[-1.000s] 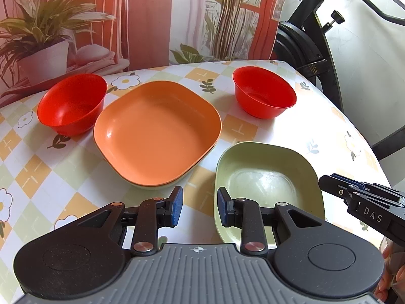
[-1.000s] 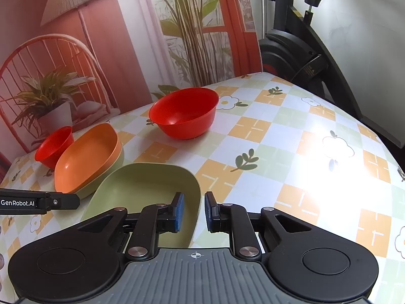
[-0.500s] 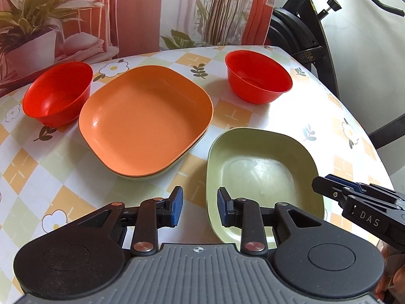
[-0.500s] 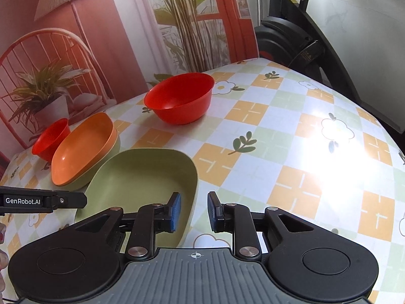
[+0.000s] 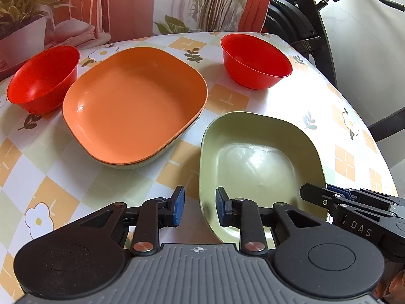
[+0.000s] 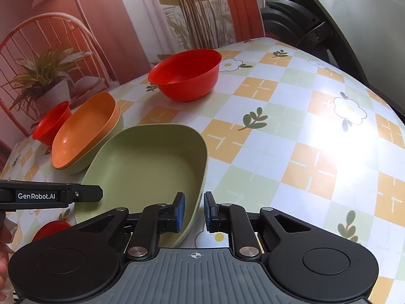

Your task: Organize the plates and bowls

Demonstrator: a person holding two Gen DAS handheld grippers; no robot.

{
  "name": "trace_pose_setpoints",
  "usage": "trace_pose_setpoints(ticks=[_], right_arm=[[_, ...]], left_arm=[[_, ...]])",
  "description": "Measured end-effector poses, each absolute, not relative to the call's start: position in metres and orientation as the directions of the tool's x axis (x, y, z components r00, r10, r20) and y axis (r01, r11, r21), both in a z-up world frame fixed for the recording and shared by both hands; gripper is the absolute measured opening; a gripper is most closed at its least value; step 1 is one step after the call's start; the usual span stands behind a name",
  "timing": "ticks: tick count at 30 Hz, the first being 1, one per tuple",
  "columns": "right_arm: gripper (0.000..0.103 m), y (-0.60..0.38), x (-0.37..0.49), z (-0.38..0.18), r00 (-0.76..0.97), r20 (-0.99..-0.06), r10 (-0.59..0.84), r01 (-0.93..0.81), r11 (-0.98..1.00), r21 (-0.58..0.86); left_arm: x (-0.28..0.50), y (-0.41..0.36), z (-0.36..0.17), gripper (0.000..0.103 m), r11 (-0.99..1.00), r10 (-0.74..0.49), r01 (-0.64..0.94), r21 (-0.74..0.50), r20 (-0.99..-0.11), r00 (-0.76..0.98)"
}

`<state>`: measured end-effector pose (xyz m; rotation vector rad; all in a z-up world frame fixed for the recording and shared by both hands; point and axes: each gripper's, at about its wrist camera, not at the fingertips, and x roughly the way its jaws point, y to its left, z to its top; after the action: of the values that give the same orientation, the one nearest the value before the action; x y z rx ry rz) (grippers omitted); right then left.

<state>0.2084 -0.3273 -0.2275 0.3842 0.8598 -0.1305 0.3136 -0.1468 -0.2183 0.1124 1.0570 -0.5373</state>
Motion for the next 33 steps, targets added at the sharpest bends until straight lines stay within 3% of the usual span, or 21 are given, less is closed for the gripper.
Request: trace_pose_setpoints(ticks=[3, 10, 33], right_arm=[[0.012, -0.327, 0.209, -0.227, 0.648, -0.761, 0.036, 0.265, 0.926, 0.27], [0.009, -0.327, 0.211, -0.228, 0.648, -0.76, 0.048, 0.257, 0.926, 0.277], [0.006, -0.335, 0.227, -0.188, 0.724, -0.69, -0.01, 0.235, 0.944, 0.232]], left_arm=[[0.314, -0.146, -0.221, 0.017, 0.868, -0.371, 0.464, -0.177, -0.852, 0.369], [0.314, -0.144, -0.221, 0.014, 0.868, -0.388, 0.454, -0.201, -0.845, 0.368], [0.299, -0.141, -0.185, 0.014, 0.84, -0.453, 0.501, -0.209, -0.778, 0.435]])
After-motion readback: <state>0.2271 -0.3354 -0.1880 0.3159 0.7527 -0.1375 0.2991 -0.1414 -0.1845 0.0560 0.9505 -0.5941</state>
